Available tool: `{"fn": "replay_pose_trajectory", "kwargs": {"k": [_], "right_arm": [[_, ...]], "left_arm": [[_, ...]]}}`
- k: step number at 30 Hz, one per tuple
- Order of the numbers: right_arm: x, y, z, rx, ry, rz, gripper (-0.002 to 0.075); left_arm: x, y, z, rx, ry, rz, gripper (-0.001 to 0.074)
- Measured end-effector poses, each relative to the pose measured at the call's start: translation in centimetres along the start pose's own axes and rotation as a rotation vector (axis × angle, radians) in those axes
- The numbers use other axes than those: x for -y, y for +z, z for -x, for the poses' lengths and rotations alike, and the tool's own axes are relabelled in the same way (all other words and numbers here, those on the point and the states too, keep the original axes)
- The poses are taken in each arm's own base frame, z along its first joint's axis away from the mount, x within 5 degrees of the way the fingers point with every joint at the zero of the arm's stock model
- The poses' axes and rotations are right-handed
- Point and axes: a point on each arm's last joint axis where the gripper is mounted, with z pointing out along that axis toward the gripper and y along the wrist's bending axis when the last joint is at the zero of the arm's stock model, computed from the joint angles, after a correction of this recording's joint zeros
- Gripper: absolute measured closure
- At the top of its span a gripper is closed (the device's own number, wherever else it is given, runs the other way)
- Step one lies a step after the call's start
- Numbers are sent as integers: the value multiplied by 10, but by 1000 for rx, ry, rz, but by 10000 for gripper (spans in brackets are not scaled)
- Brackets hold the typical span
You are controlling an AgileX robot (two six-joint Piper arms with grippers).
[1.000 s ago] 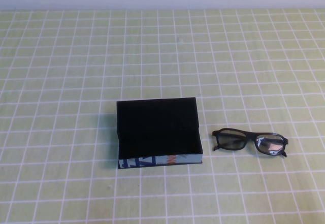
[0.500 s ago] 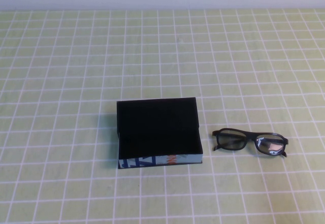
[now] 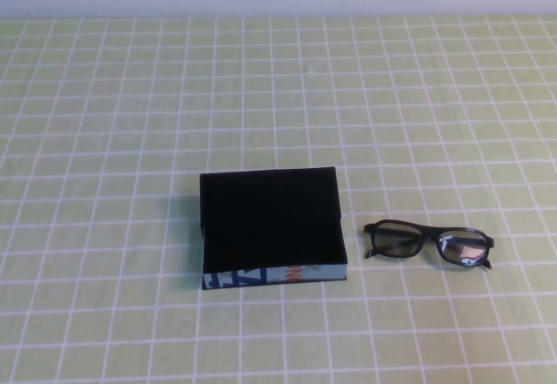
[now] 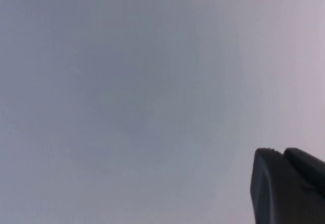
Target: Return glasses to glasses case
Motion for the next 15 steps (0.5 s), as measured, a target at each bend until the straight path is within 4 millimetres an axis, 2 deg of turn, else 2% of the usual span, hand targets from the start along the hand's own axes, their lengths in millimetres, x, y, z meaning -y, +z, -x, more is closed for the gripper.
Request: {"fn": "replay_pose_trajectory", "kwargs": {"k": [4,7,10,13,15], "right_arm": [[2,0,26,233,101,-16,743],[2,6,55,315,203,0,743],[0,15,93,341,326,33,743],[-4,21,136,318,406,64,743],[-6,30,158,286,418,72,743]], "left_arm": [[1,2,20,153,-71,-13,738],[3,11,51,228,-95,-23,738],[5,19,87,267,-104,-29,738],[7,32,118,240,-109,-28,738],[8,44,135,196,-111,-25,738]]}}
